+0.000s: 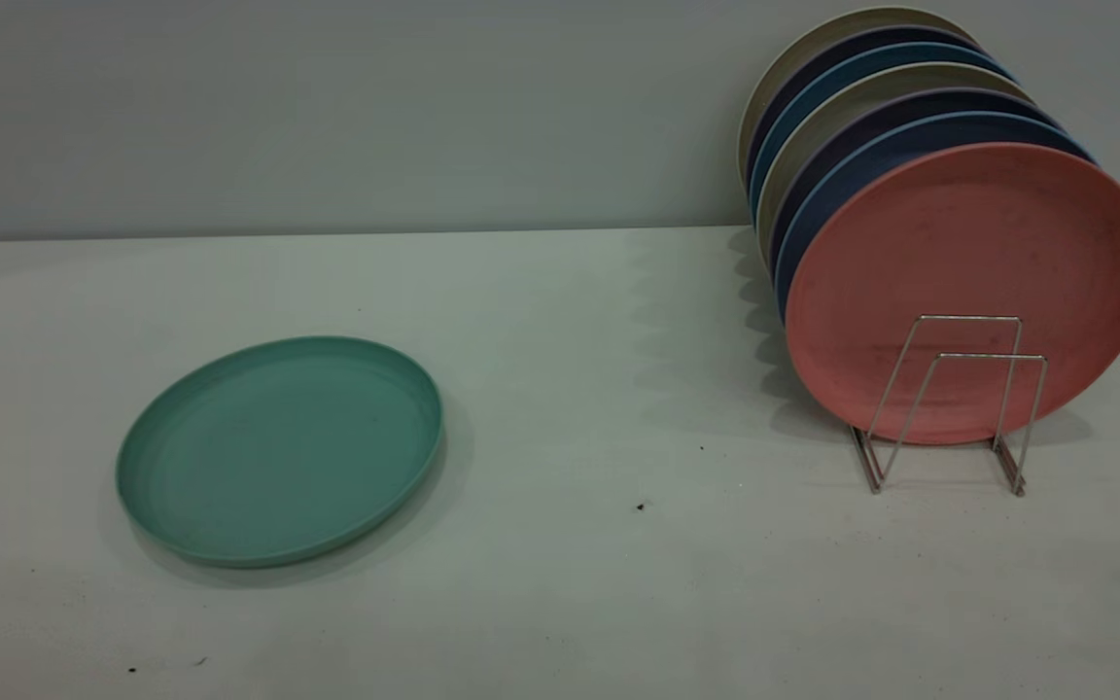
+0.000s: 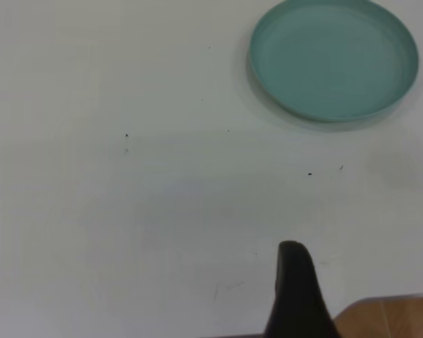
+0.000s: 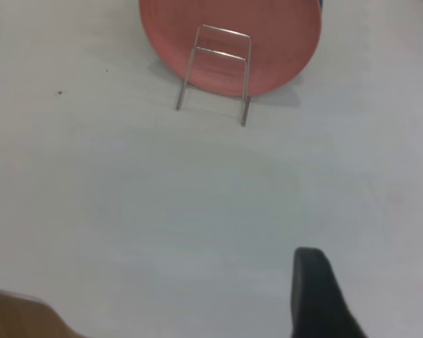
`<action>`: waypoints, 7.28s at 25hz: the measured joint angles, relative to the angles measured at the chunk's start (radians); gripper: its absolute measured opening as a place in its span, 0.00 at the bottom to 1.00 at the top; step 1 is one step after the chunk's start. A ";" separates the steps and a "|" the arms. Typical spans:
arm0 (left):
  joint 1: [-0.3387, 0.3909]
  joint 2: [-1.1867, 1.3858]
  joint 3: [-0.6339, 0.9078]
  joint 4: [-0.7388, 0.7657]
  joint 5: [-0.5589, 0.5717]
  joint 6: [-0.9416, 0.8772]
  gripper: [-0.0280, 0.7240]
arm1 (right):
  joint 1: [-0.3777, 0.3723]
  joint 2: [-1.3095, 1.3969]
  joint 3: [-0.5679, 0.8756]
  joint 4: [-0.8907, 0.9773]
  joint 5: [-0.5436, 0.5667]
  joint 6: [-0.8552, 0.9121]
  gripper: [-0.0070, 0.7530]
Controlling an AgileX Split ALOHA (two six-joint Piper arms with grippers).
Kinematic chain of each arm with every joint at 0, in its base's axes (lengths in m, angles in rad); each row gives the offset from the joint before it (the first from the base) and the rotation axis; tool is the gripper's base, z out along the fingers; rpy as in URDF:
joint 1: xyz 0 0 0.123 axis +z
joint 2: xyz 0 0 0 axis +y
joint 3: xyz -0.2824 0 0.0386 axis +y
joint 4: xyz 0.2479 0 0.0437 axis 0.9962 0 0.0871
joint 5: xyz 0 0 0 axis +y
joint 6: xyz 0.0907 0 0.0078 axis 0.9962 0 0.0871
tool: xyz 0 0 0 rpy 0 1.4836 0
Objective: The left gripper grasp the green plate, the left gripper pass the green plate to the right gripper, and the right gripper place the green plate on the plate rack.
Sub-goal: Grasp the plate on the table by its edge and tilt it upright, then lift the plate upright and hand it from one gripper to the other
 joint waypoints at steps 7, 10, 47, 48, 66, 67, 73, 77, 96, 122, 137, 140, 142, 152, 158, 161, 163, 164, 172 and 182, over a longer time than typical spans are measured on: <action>0.000 0.000 0.000 0.000 0.000 0.000 0.74 | 0.000 0.000 0.000 0.000 0.000 0.000 0.53; 0.000 0.000 0.000 0.000 0.000 0.000 0.74 | 0.000 0.000 0.000 0.000 0.000 0.000 0.53; 0.000 0.111 -0.050 0.011 -0.024 -0.068 0.74 | 0.000 0.199 -0.067 0.023 -0.110 0.046 0.66; 0.000 0.158 -0.066 0.011 -0.049 -0.070 0.74 | 0.000 0.240 -0.080 0.024 -0.151 0.047 0.68; 0.000 1.086 -0.361 -0.017 -0.379 -0.091 0.74 | 0.112 1.149 -0.250 0.851 -0.511 -0.699 0.71; 0.000 1.138 -0.365 -0.017 -0.397 -0.092 0.74 | 0.155 1.198 -0.267 0.893 -0.527 -0.742 0.71; 0.000 1.390 -0.373 -0.017 -0.513 -0.095 0.74 | 0.397 1.455 -0.373 0.932 -0.616 -0.740 0.71; 0.006 1.589 -0.384 -0.017 -0.627 -0.095 0.74 | 0.490 1.573 -0.413 0.932 -0.625 -0.729 0.71; 0.053 2.249 -0.810 -0.251 -0.588 0.147 0.74 | 0.577 1.663 -0.431 0.960 -0.654 -0.728 0.71; 0.050 2.340 -0.819 -0.512 -0.676 0.286 0.11 | 0.564 1.663 -0.431 0.966 -0.641 -0.689 0.71; 0.050 2.203 -0.827 -0.860 -0.355 0.935 0.07 | 0.319 1.768 -0.439 1.010 -0.546 -0.696 0.71; 0.039 2.199 -0.827 -0.890 -0.292 0.987 0.07 | 0.319 1.834 -0.461 1.078 -0.526 -0.752 0.71; 0.018 2.199 -0.826 -0.890 -0.281 1.001 0.07 | 0.319 1.880 -0.506 1.117 -0.492 -0.776 0.71; -0.123 2.199 -0.818 -0.837 -0.288 1.042 0.07 | 0.318 2.010 -0.706 1.066 -0.363 -0.786 0.71; -0.127 2.198 -0.818 -0.833 -0.240 1.069 0.07 | 0.318 2.010 -0.719 0.984 -0.348 -0.786 0.71; -0.125 2.193 -0.818 -0.840 -0.233 1.085 0.07 | 0.318 2.010 -0.719 0.972 -0.349 -0.786 0.71; -0.125 2.187 -0.818 -0.880 -0.223 1.122 0.07 | 0.318 2.010 -0.719 0.974 -0.349 -0.785 0.71; -0.125 2.185 -0.818 -0.897 -0.217 1.136 0.07 | 0.318 2.010 -0.719 0.977 -0.349 -0.785 0.71; -0.128 2.183 -0.818 -0.970 -0.201 1.173 0.07 | 0.318 2.010 -0.719 1.004 -0.343 -0.785 0.44; -0.128 2.181 -0.818 -0.995 -0.154 1.196 0.22 | 0.315 2.019 -0.719 0.996 -0.356 -0.768 0.14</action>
